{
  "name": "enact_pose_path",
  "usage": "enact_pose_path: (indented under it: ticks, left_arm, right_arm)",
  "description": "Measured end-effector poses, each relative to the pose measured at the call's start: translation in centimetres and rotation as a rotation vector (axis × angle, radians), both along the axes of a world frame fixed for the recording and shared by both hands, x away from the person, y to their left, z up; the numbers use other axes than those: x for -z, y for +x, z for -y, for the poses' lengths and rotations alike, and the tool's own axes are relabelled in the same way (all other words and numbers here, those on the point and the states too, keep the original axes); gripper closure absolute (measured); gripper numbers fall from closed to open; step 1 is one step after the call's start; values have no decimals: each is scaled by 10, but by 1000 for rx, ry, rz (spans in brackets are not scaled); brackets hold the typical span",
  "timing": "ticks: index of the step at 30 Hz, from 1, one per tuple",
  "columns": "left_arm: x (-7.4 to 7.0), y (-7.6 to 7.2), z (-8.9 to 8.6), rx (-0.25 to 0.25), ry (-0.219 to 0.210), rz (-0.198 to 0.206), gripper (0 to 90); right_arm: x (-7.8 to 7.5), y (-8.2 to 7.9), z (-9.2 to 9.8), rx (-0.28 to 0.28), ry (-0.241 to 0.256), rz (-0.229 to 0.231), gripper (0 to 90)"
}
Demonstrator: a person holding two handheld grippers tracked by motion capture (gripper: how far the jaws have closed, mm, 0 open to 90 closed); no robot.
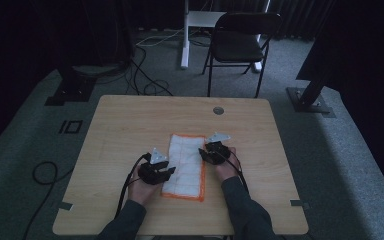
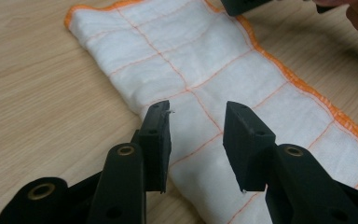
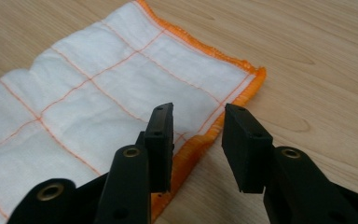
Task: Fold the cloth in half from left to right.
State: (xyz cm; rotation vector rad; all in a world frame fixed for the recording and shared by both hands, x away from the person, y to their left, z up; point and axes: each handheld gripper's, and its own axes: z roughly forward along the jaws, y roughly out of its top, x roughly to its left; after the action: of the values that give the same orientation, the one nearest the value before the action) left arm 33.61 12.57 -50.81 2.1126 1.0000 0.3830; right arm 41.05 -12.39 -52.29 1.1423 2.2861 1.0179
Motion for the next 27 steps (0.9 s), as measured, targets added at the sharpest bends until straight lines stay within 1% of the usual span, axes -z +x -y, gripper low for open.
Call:
enact_pose_path:
  ticks: [2, 5, 8, 13, 18, 22, 25, 26, 27]
  left_arm:
    - [-1, 1, -2, -8, -5, 3, 620]
    - [-3, 3, -6, -16, -10, 6, 620]
    - [-5, 5, -10, -30, -21, 9, 620]
    - [-7, 9, -17, -53, -28, 15, 619]
    - [-8, 13, -22, -71, -35, 24, 619]
    - [-6, 18, -24, -80, -34, 22, 617]
    - [-5, 21, -26, -78, -33, 25, 613]
    - [-5, 23, -26, -77, -42, 24, 613]
    - [-4, 24, -26, -73, -41, 26, 613]
  right_arm:
    - [1, 0, 0, -7, 0, -2, 618]
    - [5, 1, 1, -5, -13, -18, 618]
    - [8, 3, 4, 11, -29, -31, 622]
    - [10, 5, 11, 33, -35, -39, 625]
    - [8, 4, 16, 42, -34, -34, 625]
    - [6, 4, 19, 42, -30, -24, 623]
    - [5, 4, 20, 45, -24, -23, 623]
    - [5, 4, 20, 46, -24, -23, 623]
    - [5, 4, 20, 46, -23, -23, 623]
